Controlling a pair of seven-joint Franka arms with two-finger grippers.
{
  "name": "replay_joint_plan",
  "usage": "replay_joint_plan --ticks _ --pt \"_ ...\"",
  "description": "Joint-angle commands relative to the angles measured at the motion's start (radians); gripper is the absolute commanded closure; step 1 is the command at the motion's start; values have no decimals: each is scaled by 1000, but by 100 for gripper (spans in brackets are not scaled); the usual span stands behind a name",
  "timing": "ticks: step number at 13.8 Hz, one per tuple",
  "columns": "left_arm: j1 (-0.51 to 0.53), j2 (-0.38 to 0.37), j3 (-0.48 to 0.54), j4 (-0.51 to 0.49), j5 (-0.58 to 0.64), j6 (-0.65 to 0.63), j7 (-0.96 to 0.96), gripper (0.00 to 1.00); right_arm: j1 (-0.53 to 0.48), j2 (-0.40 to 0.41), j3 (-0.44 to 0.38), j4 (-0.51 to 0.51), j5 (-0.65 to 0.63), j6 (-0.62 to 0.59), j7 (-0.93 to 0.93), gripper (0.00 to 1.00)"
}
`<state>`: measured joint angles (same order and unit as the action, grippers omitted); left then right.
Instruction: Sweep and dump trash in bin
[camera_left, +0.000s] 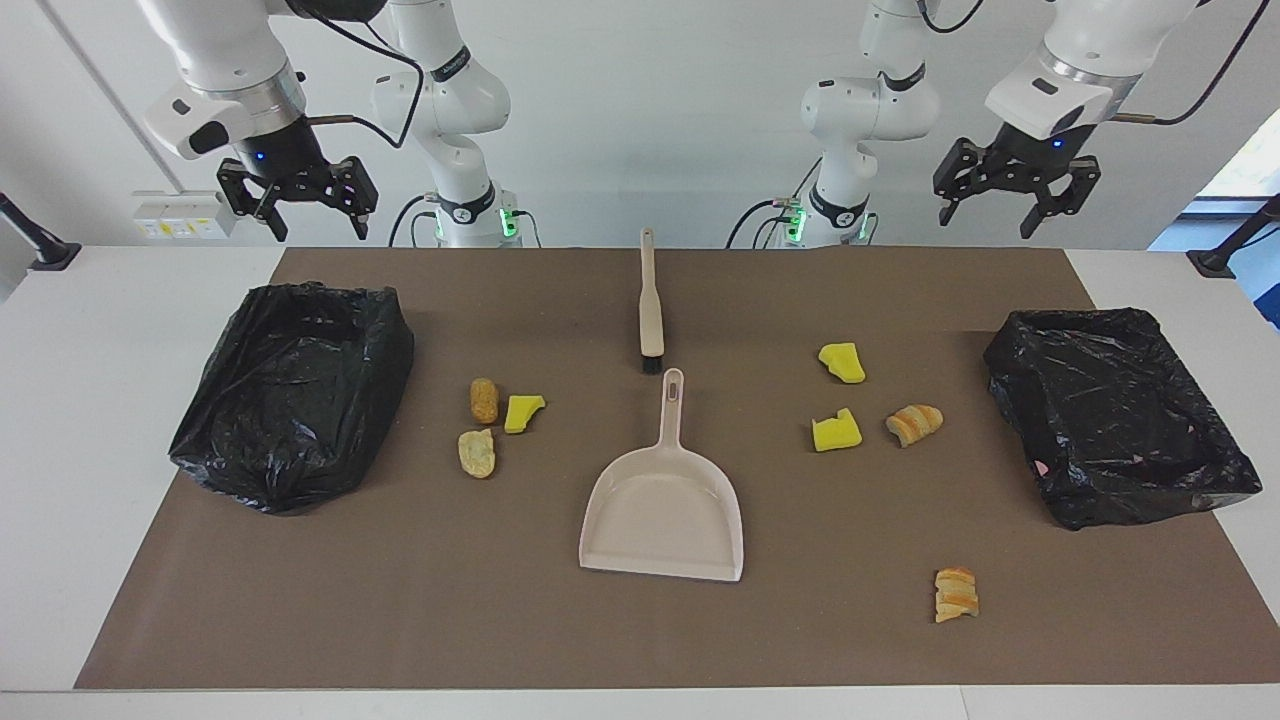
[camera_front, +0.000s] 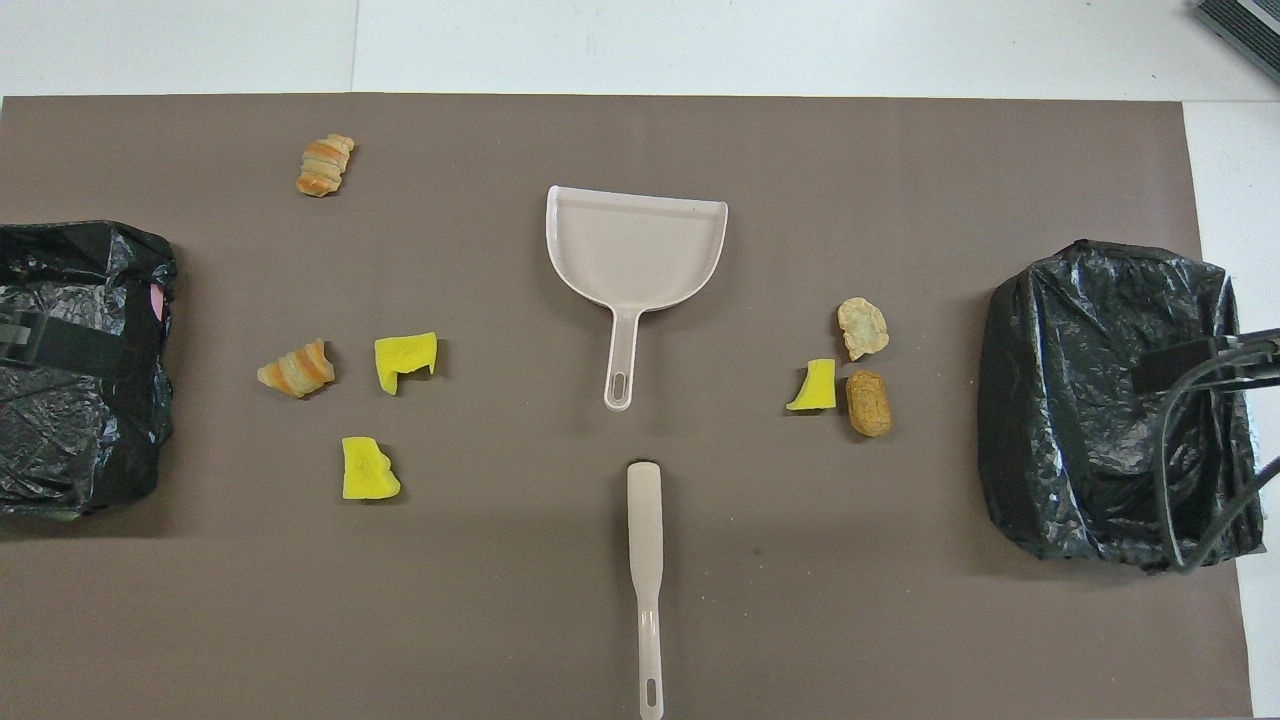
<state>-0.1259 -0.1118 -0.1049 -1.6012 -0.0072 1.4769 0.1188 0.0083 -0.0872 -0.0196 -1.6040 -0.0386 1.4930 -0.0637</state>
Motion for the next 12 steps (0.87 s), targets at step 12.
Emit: replay_joint_plan --ticks 12 --pt "2 -138 -444 -488 -119 371 -549 0 -4 -17 4 -27 14 20 -16 0"
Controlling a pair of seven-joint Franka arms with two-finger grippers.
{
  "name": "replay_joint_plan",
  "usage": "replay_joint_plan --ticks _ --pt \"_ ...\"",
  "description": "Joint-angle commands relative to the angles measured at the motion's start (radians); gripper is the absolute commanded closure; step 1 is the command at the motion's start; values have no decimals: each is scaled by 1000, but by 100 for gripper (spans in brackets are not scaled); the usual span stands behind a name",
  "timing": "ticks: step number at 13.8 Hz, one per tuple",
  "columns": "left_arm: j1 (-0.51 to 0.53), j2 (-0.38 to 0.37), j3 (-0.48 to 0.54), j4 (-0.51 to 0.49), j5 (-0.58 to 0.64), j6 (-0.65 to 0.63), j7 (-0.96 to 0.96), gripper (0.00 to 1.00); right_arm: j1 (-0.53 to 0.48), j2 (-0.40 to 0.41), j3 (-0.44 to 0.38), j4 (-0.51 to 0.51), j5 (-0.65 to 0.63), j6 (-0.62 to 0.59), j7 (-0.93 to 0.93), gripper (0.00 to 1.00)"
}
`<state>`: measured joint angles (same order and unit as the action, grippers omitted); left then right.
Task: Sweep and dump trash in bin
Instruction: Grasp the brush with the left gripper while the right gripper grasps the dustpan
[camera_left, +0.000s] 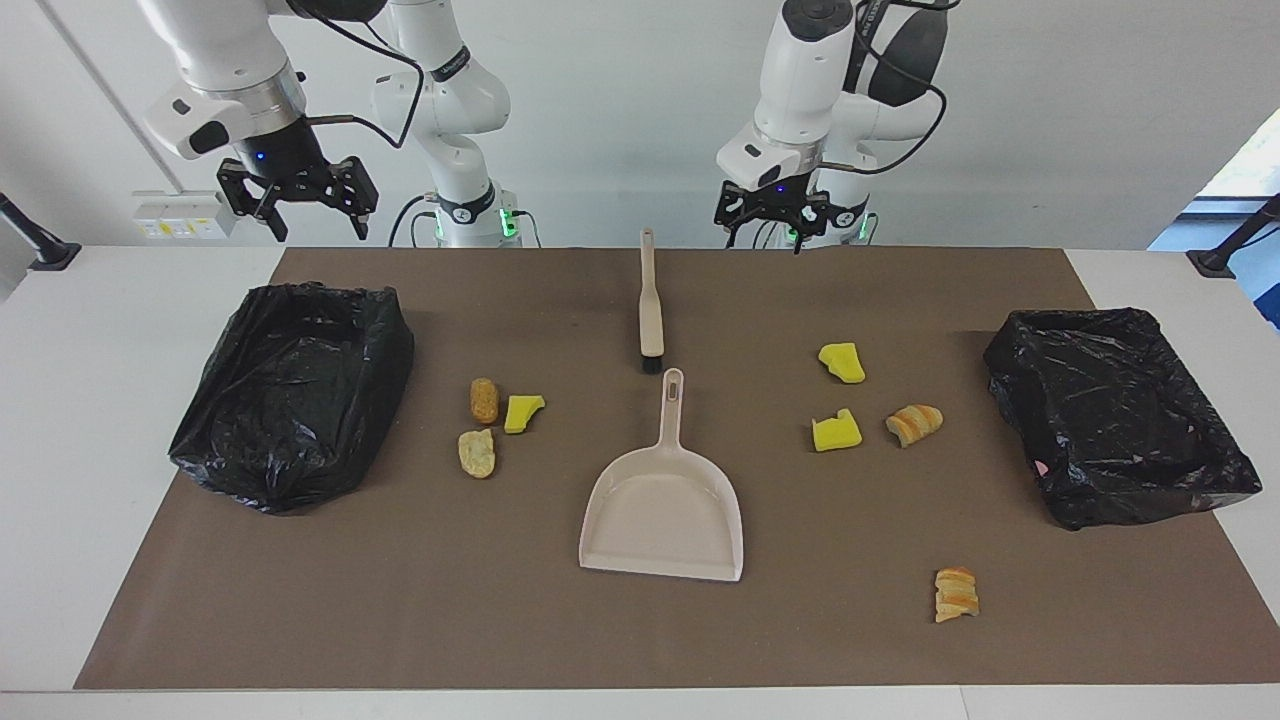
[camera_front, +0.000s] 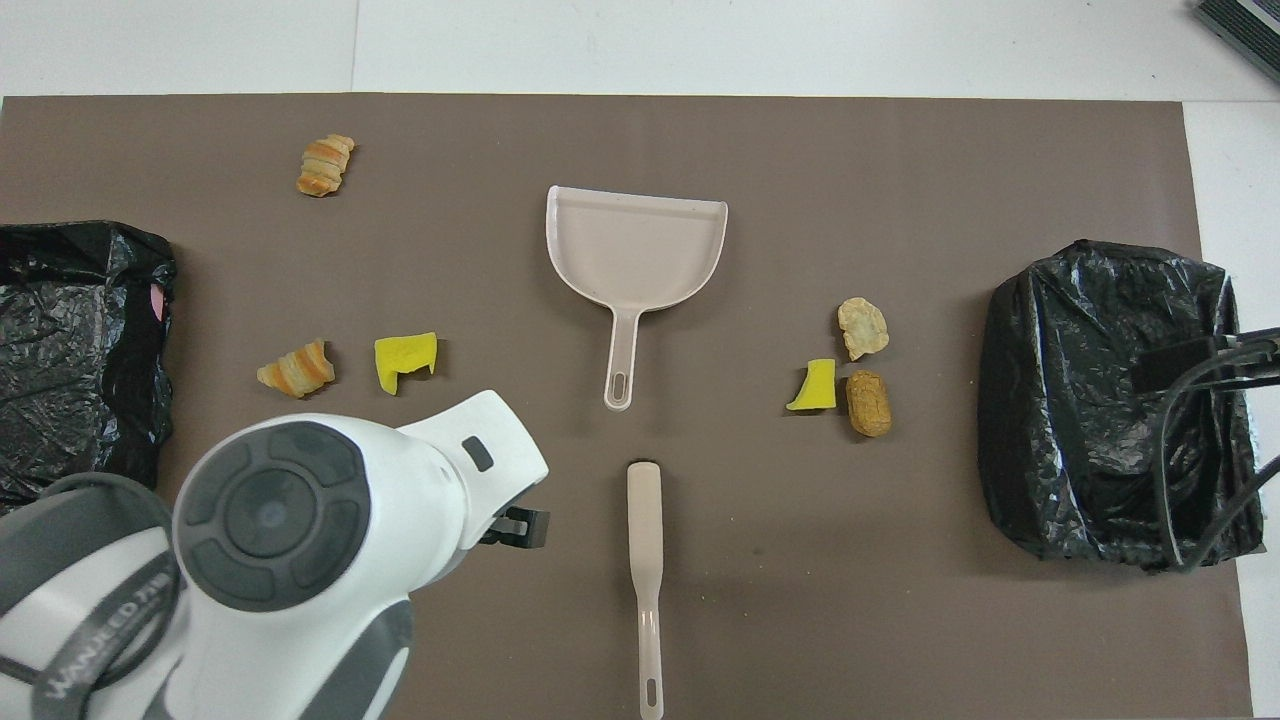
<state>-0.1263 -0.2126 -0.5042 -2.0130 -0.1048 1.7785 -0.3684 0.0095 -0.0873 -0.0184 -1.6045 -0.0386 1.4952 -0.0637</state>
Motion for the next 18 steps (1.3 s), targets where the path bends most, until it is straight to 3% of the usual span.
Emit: replay_joint_plan --ticks 1,7,10,13,15,18 --pt "2 -36 -83 -107 -22 102 -119 0 -5 -17 3 -28 13 16 -16 0" --pt "0 12 -286 -278 -45 361 -326 0 -3 -19 3 -41 17 19 -7 0" --pt "-1 77 -339 -294 -45 401 -374 0 3 7 6 -6 5 20 5 0" --pt "-4 105 -378 -309 -45 476 -380 0 64 88 6 64 8 31 43 0" --pt "-4 119 -401 -311 -45 476 -380 0 107 179 6 173 13 42 94 0" --pt "-9 122 -421 -319 -45 475 -396 8 151 329 9 339 16 37 152 0"
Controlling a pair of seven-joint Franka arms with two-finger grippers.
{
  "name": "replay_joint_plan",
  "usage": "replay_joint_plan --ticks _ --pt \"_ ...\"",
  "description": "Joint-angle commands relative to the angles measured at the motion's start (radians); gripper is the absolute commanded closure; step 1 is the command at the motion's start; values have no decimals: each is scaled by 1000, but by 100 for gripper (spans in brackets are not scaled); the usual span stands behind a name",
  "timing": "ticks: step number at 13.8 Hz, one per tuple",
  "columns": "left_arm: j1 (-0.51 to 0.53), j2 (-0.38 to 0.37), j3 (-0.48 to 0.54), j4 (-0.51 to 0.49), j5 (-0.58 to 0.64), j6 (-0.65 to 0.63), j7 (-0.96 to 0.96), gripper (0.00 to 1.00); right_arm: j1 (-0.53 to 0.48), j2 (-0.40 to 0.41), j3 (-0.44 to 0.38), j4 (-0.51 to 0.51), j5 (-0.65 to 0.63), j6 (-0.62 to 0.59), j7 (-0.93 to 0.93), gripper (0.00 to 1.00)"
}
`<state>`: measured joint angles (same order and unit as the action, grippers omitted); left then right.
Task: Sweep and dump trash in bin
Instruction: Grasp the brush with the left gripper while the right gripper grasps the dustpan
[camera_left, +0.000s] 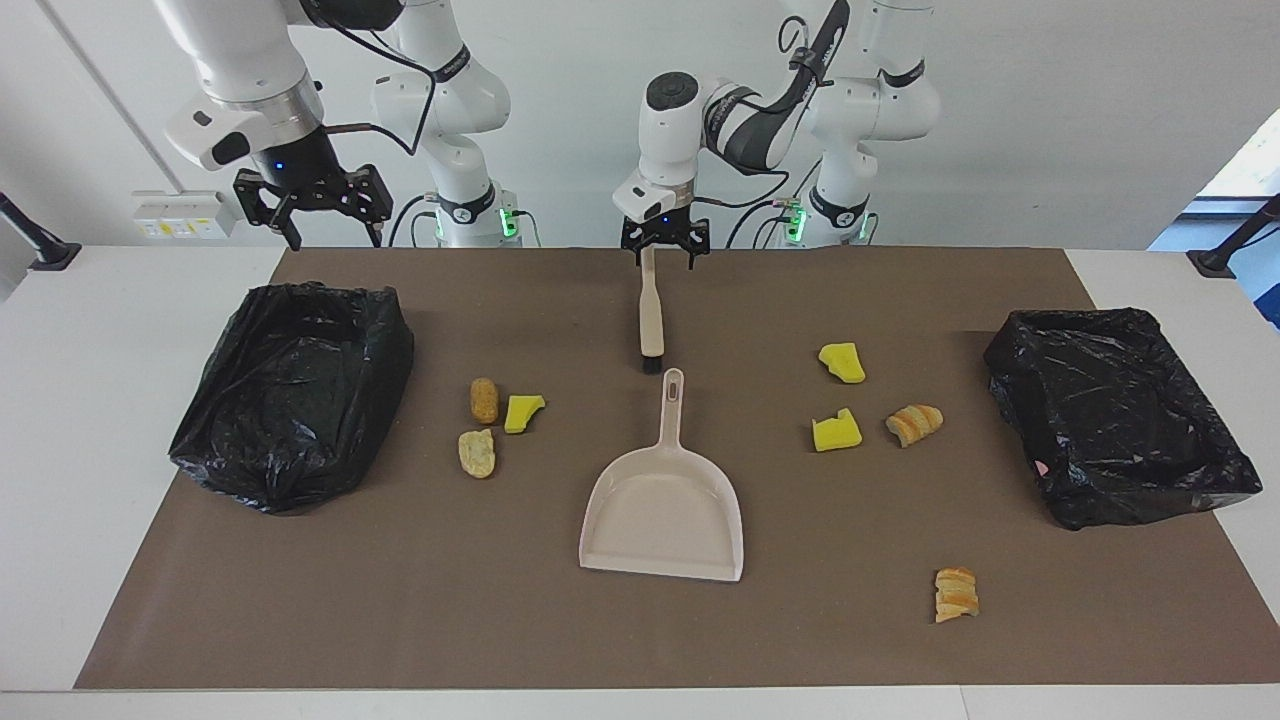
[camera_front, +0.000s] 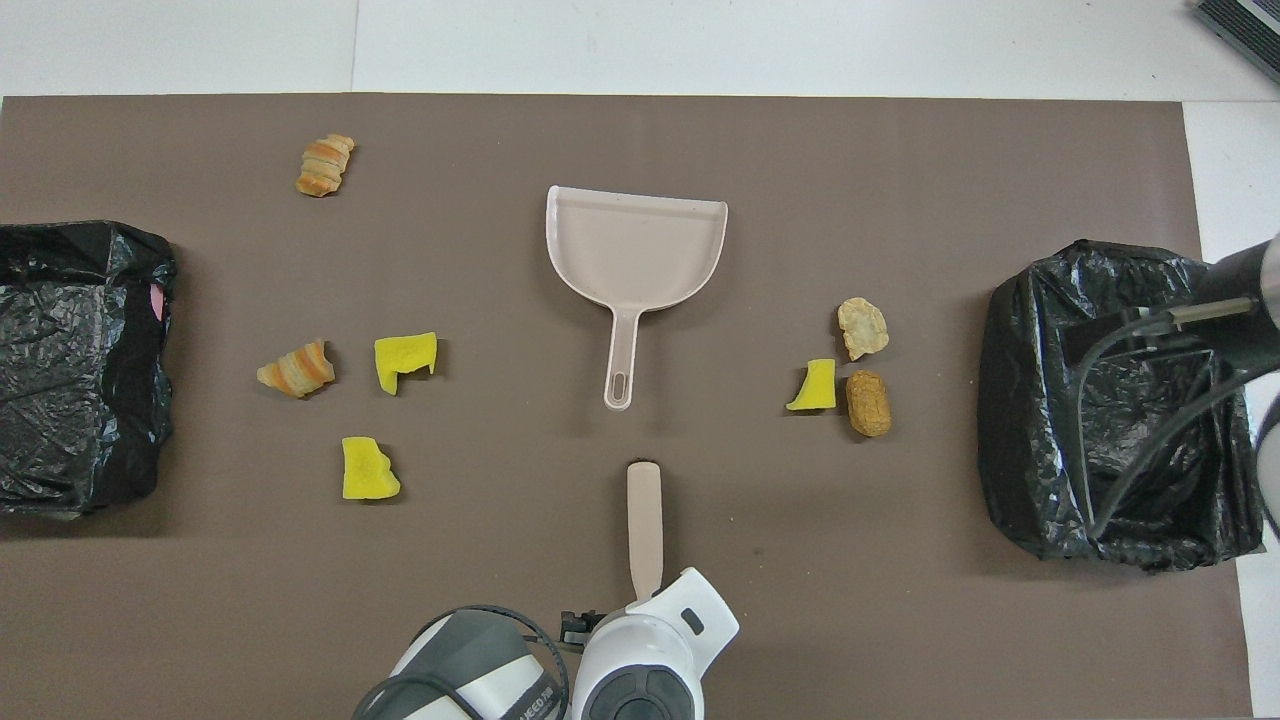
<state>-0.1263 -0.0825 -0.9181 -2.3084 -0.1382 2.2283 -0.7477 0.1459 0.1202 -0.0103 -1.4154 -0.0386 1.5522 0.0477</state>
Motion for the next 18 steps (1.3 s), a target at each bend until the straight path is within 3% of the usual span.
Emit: replay_joint_plan --ticks 1,3,6,9,11,14,18 --pt "-9 0 -8 -23 -12 25 -16 10 29 151 1 170 17 -9 70 0" --pt "-6 15 -8 -23 -12 25 -6 10 38 174 27 168 17 20 128 0" --pt "-7 55 -8 -23 -12 25 -8 20 41 220 47 164 55 61 191 0" --pt "-3 55 -7 -13 -12 19 -15 47 63 240 47 150 60 97 192 0" --pt "4 53 -5 3 -11 4 -12 57 82 240 47 147 72 100 225 0" --pt "7 40 -2 6 -8 -12 -7 97 147 271 47 135 101 149 383 0" --pt "10 -18 18 14 0 -159 14 100 194 329 47 138 168 179 473 0"
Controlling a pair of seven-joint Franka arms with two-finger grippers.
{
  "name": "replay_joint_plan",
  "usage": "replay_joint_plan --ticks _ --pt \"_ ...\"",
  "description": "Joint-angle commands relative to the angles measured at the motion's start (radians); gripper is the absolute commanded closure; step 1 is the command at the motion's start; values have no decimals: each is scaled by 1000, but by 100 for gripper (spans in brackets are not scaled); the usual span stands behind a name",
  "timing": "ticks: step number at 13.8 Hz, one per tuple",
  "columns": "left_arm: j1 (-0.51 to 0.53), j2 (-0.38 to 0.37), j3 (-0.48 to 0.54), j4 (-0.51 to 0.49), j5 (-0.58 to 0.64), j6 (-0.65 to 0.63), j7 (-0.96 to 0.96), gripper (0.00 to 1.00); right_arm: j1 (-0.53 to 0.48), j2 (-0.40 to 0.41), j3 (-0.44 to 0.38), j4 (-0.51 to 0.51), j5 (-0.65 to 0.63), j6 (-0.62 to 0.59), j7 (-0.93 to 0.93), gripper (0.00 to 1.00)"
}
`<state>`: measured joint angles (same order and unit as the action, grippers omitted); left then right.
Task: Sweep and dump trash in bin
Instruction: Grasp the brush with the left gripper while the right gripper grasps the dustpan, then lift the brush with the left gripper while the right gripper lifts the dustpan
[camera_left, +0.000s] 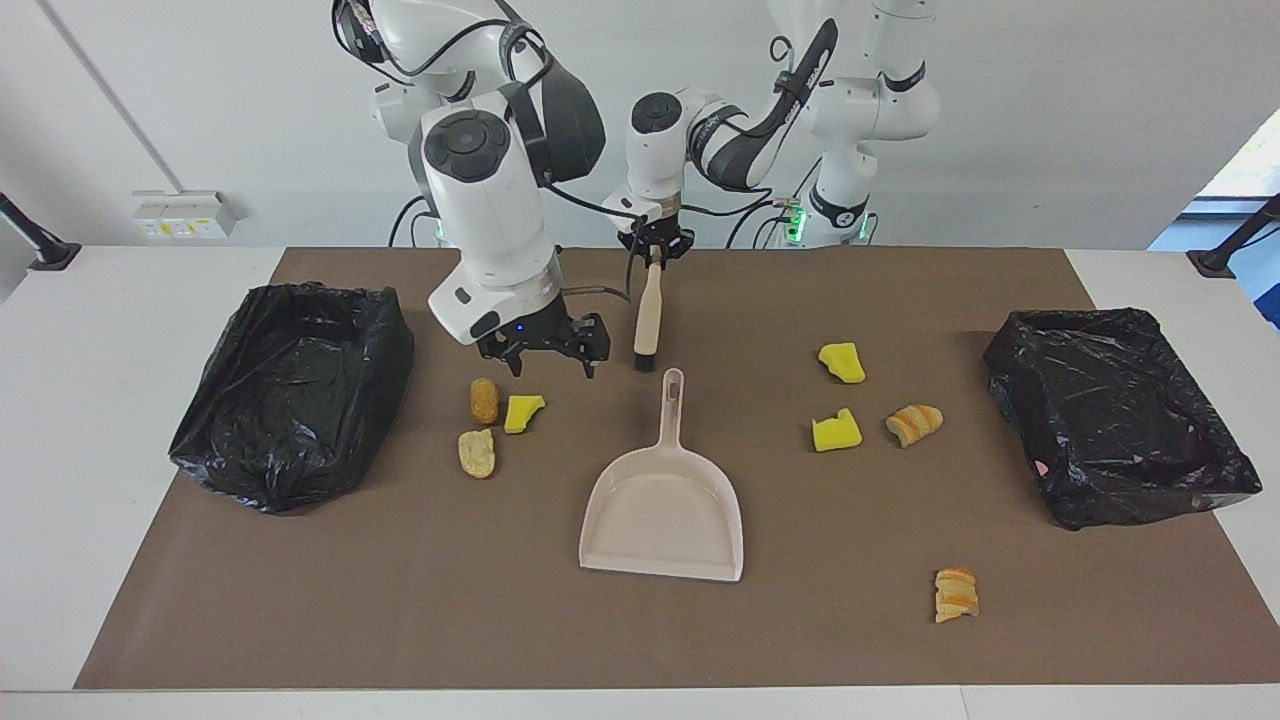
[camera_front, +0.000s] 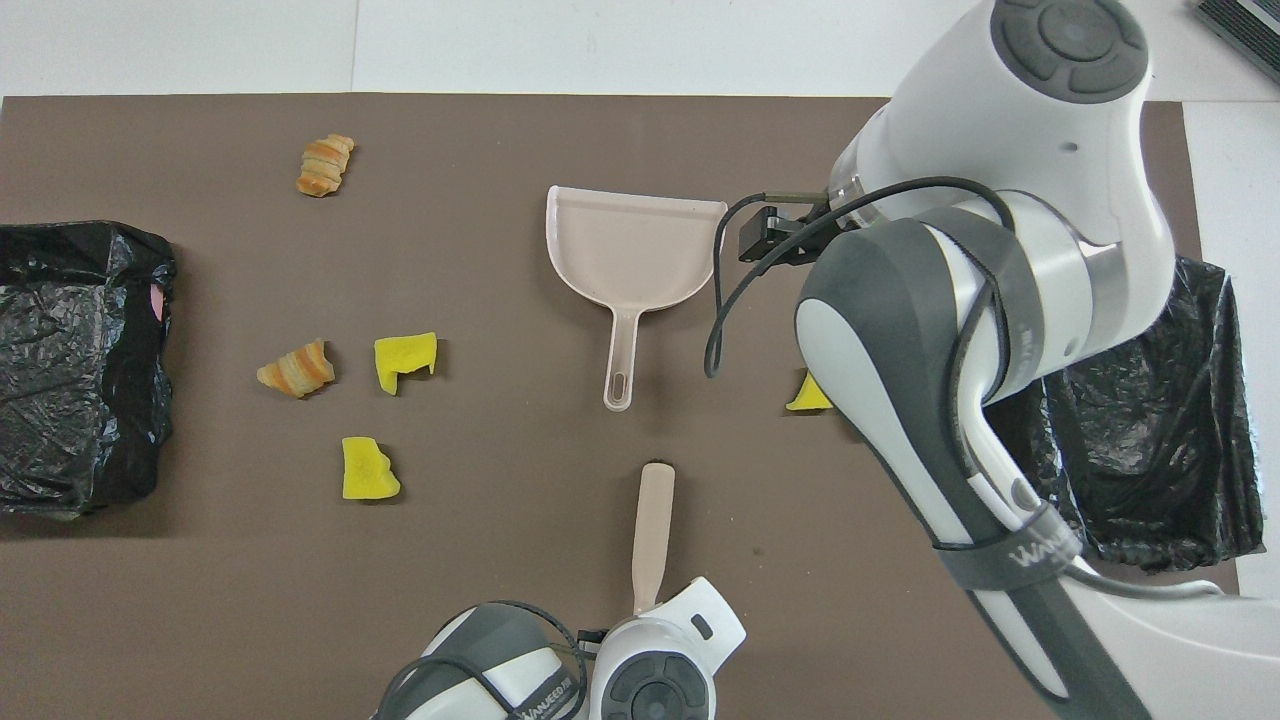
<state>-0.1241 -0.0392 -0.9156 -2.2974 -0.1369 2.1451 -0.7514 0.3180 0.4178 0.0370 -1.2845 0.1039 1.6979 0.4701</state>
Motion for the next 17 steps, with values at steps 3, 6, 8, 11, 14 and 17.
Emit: replay_joint_plan --ticks 3,6,8,11,14,17 --pt "3 -155 102 1 0 -227 53 100 35 64 0 5 55 71 103 0" --pt "1 -235 235 1 0 -321 133 100 59 128 0 8 92 110 176 0" --pt "-6 -284 346 -2 0 -388 191 100 111 168 0 8 92 155 214 0" --pt "1 -323 431 -23 34 -450 187 100 156 197 0 4 86 210 262 0" --pt "31 -317 503 -45 118 -427 184 100 180 190 0 -71 77 271 245 0" --pt "31 -269 663 -43 207 -313 196 100 197 187 0 -127 79 295 246 0"
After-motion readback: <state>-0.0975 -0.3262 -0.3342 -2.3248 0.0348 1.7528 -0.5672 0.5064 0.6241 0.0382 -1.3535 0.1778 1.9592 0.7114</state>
